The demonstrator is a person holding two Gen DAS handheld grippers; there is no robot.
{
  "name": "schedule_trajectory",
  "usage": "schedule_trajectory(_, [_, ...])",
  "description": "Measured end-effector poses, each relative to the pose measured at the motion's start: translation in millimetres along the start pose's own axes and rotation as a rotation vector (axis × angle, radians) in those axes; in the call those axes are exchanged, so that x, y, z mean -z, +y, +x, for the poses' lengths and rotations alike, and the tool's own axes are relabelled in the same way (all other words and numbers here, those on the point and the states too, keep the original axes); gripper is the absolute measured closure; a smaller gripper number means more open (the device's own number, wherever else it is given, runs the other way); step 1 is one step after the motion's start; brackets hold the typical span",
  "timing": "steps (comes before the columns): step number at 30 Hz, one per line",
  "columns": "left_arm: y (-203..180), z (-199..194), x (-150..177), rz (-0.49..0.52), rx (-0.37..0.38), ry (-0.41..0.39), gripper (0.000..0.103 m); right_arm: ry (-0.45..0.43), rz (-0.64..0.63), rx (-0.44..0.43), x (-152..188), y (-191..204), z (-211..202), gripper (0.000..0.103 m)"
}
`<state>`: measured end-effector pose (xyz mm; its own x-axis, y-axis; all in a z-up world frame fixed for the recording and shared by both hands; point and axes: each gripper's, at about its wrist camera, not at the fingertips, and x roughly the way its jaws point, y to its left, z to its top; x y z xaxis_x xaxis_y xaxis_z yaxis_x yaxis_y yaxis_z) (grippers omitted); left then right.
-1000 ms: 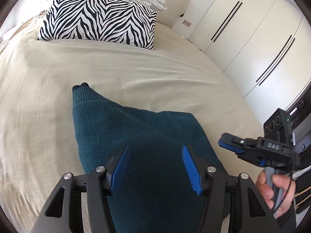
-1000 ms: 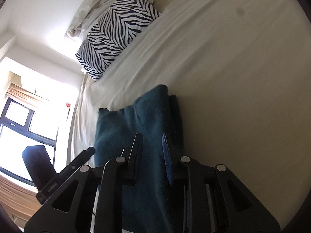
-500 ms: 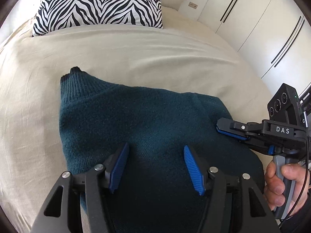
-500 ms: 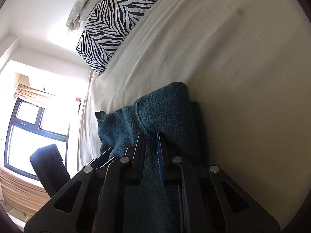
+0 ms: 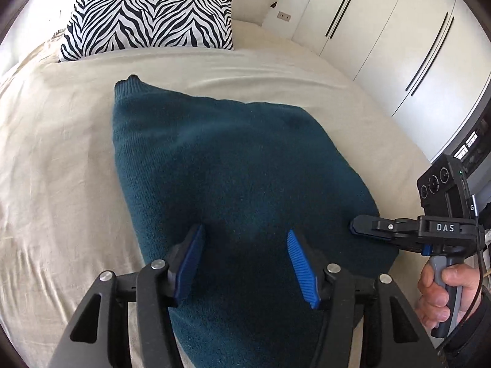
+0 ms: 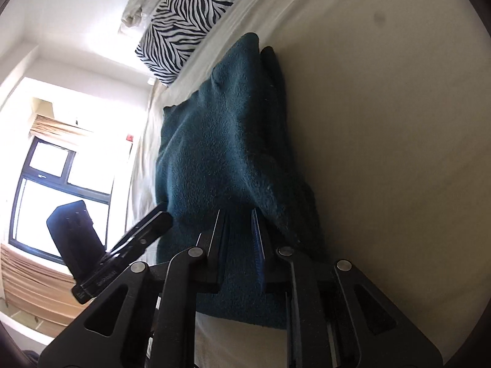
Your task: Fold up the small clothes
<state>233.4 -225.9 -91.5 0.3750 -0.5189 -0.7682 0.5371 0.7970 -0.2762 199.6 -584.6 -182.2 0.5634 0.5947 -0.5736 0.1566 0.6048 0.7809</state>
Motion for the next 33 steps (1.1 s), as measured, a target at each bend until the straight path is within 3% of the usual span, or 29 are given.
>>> schedule_trajectory(3, [-2.8, -4.6, -7.6, -0.007, -0.009, 0.015, 0.044, -0.021, -0.008, 0.027, 10.7, 5.3, -16.7, 0.089])
schedule_trajectory(6, [5.2, -32.4, -4.5, -0.083, 0.025, -0.065, 0.042, -0.047, -0.052, 0.076, 14.0, 21.6, -34.9, 0.083])
schedule_trajectory(7, [9.4, -41.0, -1.8, -0.107, 0.014, -0.094, 0.037, -0.067, -0.068, 0.078, 14.2, 25.6, -42.7, 0.074])
schedule_trajectory(8, [15.3, -47.9, 1.3, -0.137, 0.006, -0.119, 0.030, -0.088, -0.077, 0.093, 12.7, 27.9, -50.1, 0.054])
schedule_trajectory(10, [31.0, -54.1, 7.0, -0.208, 0.014, -0.143, 0.025, -0.135, -0.073, 0.131, 6.9, 28.6, -63.7, 0.028])
schedule_trajectory(12, [48.7, -47.4, 8.8, -0.277, 0.026, -0.104, 0.025, -0.156, -0.075, 0.143, -1.6, 27.4, -70.6, 0.028])
schedule_trajectory(16, [73.6, -23.2, 11.0, -0.390, 0.109, -0.004, 0.025, -0.055, -0.045, 0.146, -20.6, 20.3, -48.2, 0.028])
schedule_trajectory(19, [71.9, -2.8, 9.2, -0.404, 0.143, 0.058, 0.025, 0.017, -0.041, 0.122, -32.3, 19.6, -17.7, 0.030])
schedule_trajectory(21, [67.9, 11.9, 5.5, -0.404, 0.184, 0.102, 0.025, 0.030, -0.035, 0.101, -39.4, 21.0, -8.2, 0.035])
schedule_trajectory(23, [62.6, 20.6, -0.5, -0.372, 0.156, 0.120, 0.024, 0.067, -0.033, 0.085, -44.7, 22.9, 3.8, 0.054])
schedule_trajectory(24, [61.2, 23.1, -3.8, -0.366, 0.146, 0.126, 0.024, 0.085, -0.037, 0.103, -46.5, 24.5, 12.0, 0.057])
schedule_trajectory(26, [60.4, 25.3, -9.4, -0.363, 0.117, 0.143, 0.036, 0.102, -0.075, 0.166, -45.9, 29.8, 21.3, 0.071])
schedule_trajectory(29, [55.7, 21.1, -11.4, -0.337, 0.095, 0.145, 0.050, 0.088, -0.092, 0.220, -43.1, 37.6, 26.2, 0.077])
schedule_trajectory(33, [43.6, 4.7, -8.2, -0.293, 0.051, 0.118, 0.058, 0.031, -0.200, 0.349, -25.3, 70.7, 24.8, 0.080])
